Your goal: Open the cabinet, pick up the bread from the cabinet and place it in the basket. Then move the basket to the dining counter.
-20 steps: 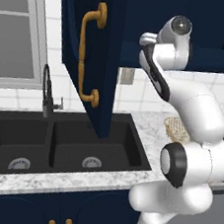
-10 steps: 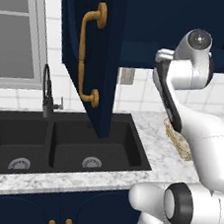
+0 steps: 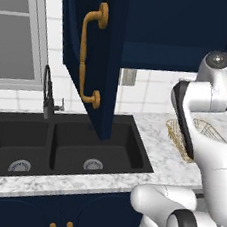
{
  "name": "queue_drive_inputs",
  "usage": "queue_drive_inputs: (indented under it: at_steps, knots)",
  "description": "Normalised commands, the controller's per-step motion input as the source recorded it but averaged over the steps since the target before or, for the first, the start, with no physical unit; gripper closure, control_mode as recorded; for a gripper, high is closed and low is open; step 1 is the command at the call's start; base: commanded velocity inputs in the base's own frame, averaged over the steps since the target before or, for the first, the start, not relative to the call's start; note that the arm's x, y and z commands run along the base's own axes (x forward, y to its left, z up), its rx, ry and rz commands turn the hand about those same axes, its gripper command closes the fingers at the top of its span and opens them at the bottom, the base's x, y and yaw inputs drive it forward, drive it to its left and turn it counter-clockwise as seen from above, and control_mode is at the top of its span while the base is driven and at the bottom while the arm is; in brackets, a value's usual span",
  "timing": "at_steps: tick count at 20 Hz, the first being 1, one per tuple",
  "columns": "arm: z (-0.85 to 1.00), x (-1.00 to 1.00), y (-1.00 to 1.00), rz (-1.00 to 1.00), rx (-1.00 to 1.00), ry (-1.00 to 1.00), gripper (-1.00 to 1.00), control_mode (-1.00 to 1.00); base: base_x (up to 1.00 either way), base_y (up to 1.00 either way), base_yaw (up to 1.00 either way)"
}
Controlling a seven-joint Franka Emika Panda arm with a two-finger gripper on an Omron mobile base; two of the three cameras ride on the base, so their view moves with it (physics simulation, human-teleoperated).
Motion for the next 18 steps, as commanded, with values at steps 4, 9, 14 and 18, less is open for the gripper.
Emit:
queue_drive_inputs:
  at_steps: [4,9,14,18]
  knots:
    - [-1.0,0.16,-0.81,-0.02,0.0,0.09,1.0,-1.0,0.0,0.0,0.0]
    - [-1.0,0.44,-0.75,0.0,0.0,0.09,1.0,-1.0,0.0,0.0,0.0]
    - [-1.0,0.56,-0.58,0.01,0.0,0.1,1.0,-1.0,0.0,0.0,0.0]
    - [-0.89,0.39,-0.39,0.02,0.0,0.02,1.0,-1.0,0.0,0.0,0.0]
